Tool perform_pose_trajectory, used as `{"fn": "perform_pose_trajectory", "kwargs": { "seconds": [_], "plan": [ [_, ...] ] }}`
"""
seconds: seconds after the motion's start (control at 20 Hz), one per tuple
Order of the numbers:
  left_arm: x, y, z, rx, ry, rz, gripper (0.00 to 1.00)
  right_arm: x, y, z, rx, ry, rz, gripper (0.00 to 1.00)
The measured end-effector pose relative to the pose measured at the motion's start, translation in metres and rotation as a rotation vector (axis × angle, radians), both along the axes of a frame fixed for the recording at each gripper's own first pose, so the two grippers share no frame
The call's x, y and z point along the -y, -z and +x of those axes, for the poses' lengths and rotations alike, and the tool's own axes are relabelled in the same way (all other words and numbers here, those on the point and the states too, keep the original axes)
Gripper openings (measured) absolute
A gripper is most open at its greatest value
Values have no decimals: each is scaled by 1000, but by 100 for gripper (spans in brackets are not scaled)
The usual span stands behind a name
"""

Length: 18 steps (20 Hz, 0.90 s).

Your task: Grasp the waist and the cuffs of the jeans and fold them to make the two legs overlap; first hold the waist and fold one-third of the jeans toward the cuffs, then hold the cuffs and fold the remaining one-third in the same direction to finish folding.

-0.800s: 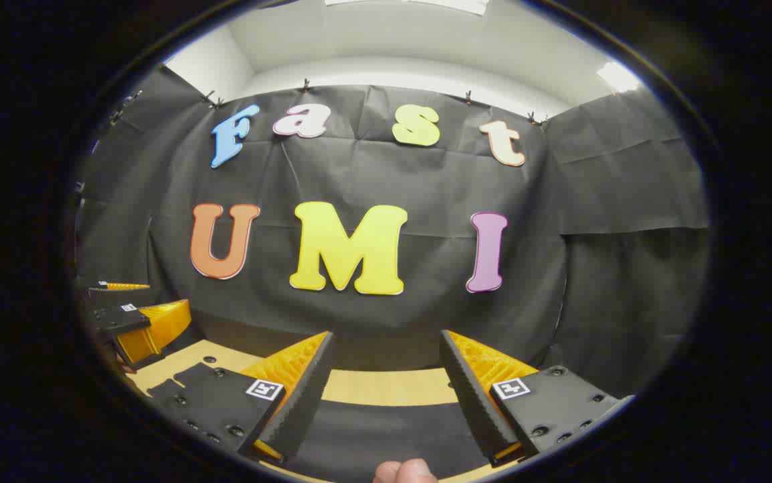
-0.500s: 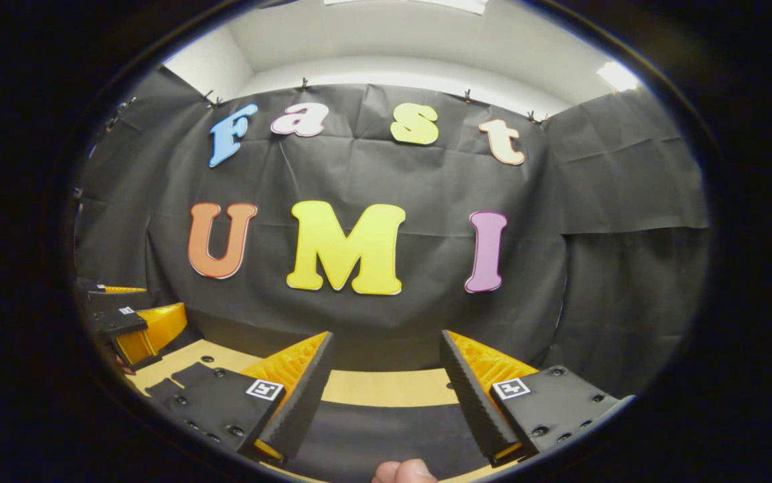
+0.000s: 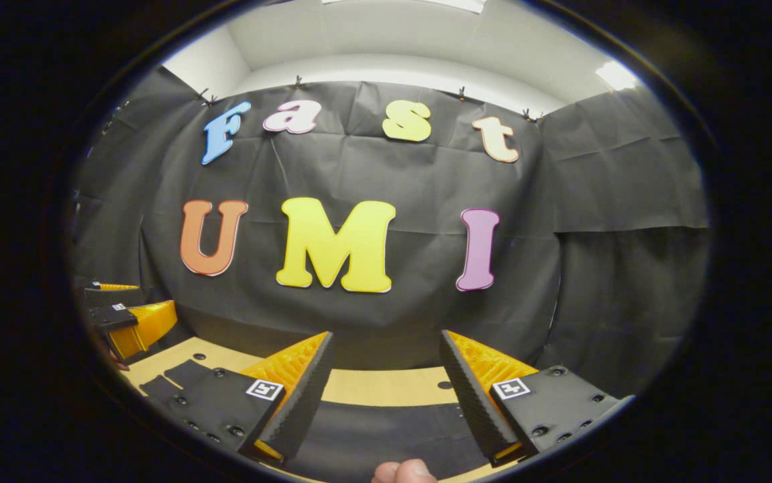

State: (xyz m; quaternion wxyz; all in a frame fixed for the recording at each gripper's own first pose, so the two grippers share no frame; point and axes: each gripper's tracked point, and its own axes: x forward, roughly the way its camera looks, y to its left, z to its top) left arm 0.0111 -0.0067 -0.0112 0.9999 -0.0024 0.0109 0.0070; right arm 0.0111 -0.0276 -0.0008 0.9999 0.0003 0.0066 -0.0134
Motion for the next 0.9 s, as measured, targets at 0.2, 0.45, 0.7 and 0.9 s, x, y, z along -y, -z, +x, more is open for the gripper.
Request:
{"fn": "perform_pose_trajectory", "kwargs": {
  "seconds": [0.2, 0.45, 0.7, 0.9],
  "plan": [
    [-11, 5, 0, -8, -32, -1, 98, 19, 1, 3, -4, 13, -5, 95],
    [-37, 20, 3, -43, -87, -13, 98, 50, 20, 2, -59, 21, 0, 95],
    [-110, 86, -12, -204, -229, -26, 98, 112, 69, -5, -199, 57, -14, 94],
    [-172, 156, -47, -372, -369, -122, 99, 177, 127, -26, -362, 140, 15, 99]
  ]
}}
